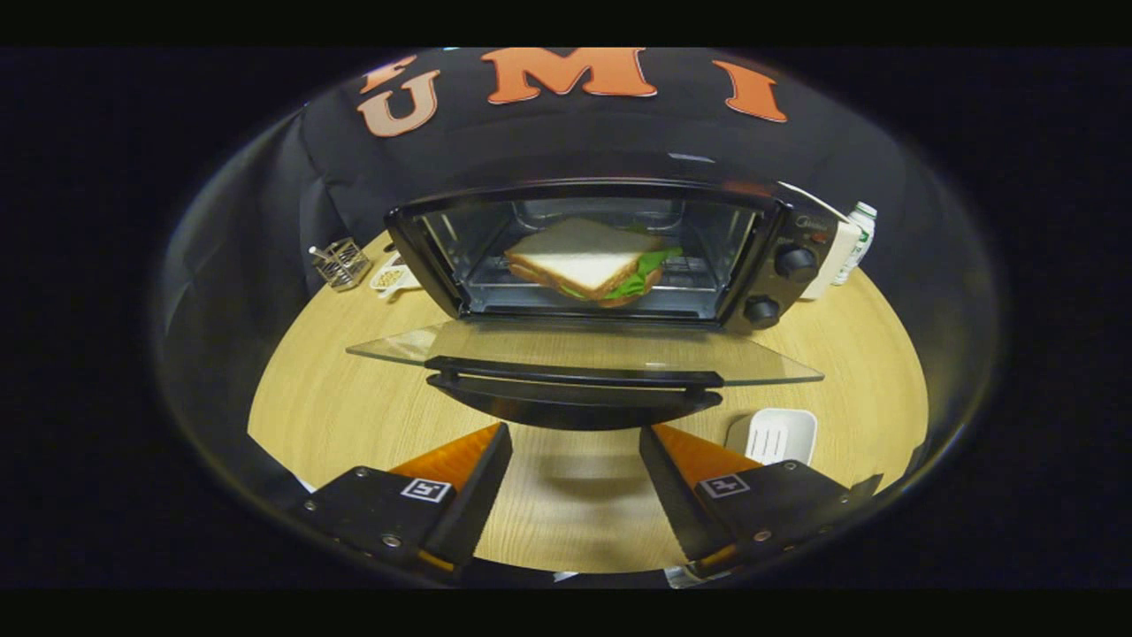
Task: Open the toaster oven, put the food inside, and close the toaster oven door.
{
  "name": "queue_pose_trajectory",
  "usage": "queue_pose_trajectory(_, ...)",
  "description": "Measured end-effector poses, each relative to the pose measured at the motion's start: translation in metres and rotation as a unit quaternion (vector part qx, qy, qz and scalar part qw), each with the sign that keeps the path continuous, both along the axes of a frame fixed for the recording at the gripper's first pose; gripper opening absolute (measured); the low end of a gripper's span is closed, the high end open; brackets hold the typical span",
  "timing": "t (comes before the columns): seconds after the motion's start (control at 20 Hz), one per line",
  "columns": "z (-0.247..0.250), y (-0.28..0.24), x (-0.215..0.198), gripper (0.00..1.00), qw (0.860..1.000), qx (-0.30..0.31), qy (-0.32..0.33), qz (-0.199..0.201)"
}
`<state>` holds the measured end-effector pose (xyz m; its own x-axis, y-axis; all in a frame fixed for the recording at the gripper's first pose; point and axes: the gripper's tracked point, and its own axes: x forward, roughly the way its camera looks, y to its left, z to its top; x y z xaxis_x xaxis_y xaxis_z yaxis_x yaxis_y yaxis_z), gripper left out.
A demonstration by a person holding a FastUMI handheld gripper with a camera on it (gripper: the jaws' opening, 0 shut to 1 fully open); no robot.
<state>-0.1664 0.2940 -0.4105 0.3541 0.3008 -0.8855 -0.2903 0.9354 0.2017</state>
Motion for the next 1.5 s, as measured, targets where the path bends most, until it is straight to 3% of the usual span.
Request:
queue_pose_trajectory(0.65,0.039,0.013,0.118,0.86,0.996,0.021,-0.055,-0.063)
queue_pose_trajectory(0.75,0.034,0.015,0.117,0.86,0.998,0.020,-0.035,-0.057)
queue_pose_trajectory(0.95,0.047,0.013,0.115,0.86,0.997,0.024,-0.056,-0.048)
queue_pose_trajectory(1.25,0.117,-0.021,0.124,0.85,0.990,0.054,-0.123,-0.050)
queue_pose_trajectory(1.5,0.212,-0.073,0.156,0.85,0.968,0.063,-0.237,-0.060)
